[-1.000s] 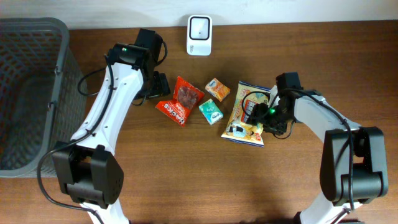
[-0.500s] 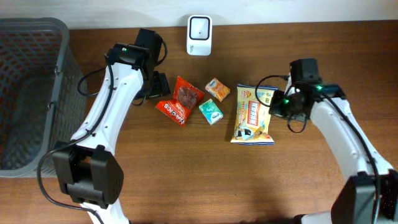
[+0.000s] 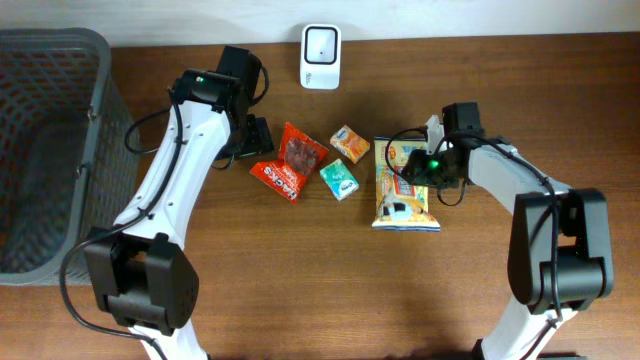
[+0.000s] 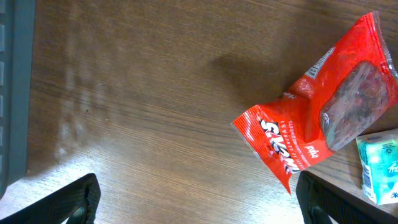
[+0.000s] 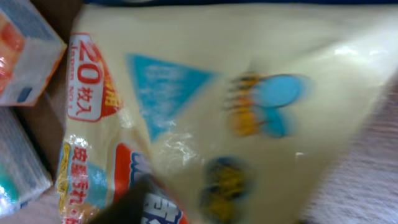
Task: Scan the item barcode
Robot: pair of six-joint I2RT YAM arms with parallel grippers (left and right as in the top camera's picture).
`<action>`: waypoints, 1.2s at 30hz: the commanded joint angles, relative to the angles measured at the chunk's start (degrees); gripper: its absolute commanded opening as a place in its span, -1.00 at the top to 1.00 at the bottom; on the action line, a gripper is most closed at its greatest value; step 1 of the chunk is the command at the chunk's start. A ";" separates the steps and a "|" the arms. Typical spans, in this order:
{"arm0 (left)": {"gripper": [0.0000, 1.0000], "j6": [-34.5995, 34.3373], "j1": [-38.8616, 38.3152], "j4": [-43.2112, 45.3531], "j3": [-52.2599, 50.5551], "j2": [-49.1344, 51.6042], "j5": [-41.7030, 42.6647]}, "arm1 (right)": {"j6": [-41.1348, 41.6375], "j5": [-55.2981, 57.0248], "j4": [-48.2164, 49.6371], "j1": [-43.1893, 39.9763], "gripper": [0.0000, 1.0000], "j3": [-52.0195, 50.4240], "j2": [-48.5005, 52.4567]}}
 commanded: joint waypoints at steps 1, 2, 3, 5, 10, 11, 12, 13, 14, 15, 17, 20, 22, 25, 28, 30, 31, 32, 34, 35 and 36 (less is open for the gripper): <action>-0.98 0.70 0.24 -0.07 -0.13 0.09 0.20 | 0.70 -0.26 -1.05 0.31 0.92 -0.48 2.75; -0.99 0.70 0.24 -0.04 -0.13 0.09 0.17 | 0.70 -0.24 -2.08 0.00 0.92 0.35 2.08; -0.98 0.70 0.24 -0.07 -0.13 0.09 0.17 | 0.72 0.00 -4.90 -0.74 0.92 2.21 0.63; -0.98 0.70 0.24 -0.04 -0.13 0.09 0.20 | 3.74 10.69 -14.60 -1.84 0.92 8.26 -3.37; -0.98 0.70 0.24 -0.04 -0.13 0.09 0.20 | 16.24 48.54 -38.27 0.13 0.92 25.09 -6.62; -0.98 0.70 0.24 -0.04 -0.13 0.09 0.17 | 18.36 54.36 -39.01 0.96 0.92 24.90 -6.45; -0.98 0.70 0.24 -0.04 -0.13 0.09 0.20 | 20.50 58.97 -38.86 1.77 0.92 24.09 -5.88; -0.98 0.70 0.24 -0.04 -0.13 0.09 0.20 | 21.94 60.43 -38.25 2.32 0.92 23.10 -5.22; -0.98 0.70 0.24 -0.04 -0.13 0.09 0.20 | 21.97 60.43 -37.03 2.91 0.92 21.77 -4.48; -0.98 0.70 0.26 -0.07 -0.13 0.09 0.17 | 21.97 60.43 -35.54 3.89 0.92 20.48 -3.04; -0.98 0.70 0.24 -0.07 -0.13 0.09 0.20 | 21.94 59.30 -34.95 6.34 0.92 20.13 -0.02; -0.98 0.70 0.24 -0.04 -0.13 0.09 0.20 | 22.82 59.34 -33.81 12.02 0.92 20.13 3.61; -0.98 0.70 0.24 -0.04 -0.13 0.09 0.17 | 22.84 59.34 -32.20 16.76 0.92 20.13 6.67; -0.98 0.70 0.22 -0.04 -0.13 0.09 0.20 | 24.09 59.89 -31.61 23.56 0.92 20.13 8.87; -0.98 0.70 0.24 -0.07 -0.13 0.09 0.20 | 24.09 62.84 -34.16 25.22 0.92 21.27 8.61; -0.98 0.72 0.24 -0.04 -0.13 0.09 0.20 | 24.76 64.00 -40.87 23.76 0.92 26.25 8.55; -0.98 0.70 0.24 -0.04 -0.13 0.09 0.20 | 27.34 68.67 -46.90 22.71 0.92 30.29 8.50; -0.98 0.70 0.24 -0.07 -0.13 0.09 0.20 | 27.91 72.94 -51.47 21.90 0.92 33.51 8.50; -0.98 0.70 0.24 -0.04 -0.13 0.09 0.20 | 27.93 79.08 -54.73 20.26 0.92 36.61 8.50; -0.98 0.72 0.24 -0.04 -0.13 0.09 0.20 | 27.93 80.15 -52.54 18.34 0.92 36.20 8.61; -0.98 0.70 0.24 -0.07 -0.13 0.09 0.20 | 27.93 80.17 -50.80 16.61 0.92 34.99 8.74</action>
